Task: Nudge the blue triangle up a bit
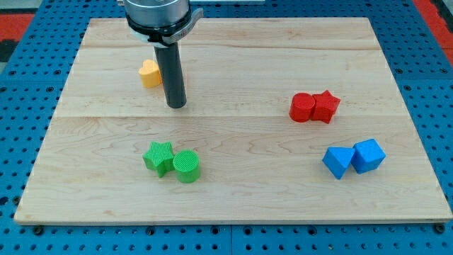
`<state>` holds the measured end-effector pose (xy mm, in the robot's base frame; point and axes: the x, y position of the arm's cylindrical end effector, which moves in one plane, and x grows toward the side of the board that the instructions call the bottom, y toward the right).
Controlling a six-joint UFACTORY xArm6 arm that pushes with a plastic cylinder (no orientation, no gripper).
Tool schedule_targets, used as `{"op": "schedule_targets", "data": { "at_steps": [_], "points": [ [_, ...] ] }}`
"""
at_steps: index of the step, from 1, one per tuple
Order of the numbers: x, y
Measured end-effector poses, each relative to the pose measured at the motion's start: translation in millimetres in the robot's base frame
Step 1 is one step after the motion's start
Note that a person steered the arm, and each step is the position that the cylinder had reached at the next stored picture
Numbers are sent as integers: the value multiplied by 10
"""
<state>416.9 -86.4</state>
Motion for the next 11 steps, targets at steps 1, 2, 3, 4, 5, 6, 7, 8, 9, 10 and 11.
{"op": "schedule_targets", "data": {
  "at_steps": [1, 2, 3, 4, 5, 6, 7, 8, 9, 10, 11],
  "points": [
    [0, 0],
    [0, -1],
    [0, 0],
    [0, -27],
    [16, -154],
    [17, -181],
    [2, 744],
    [-345, 1580],
    [-656, 1929],
    [-249, 1503],
    [184, 1342]
  ]
}}
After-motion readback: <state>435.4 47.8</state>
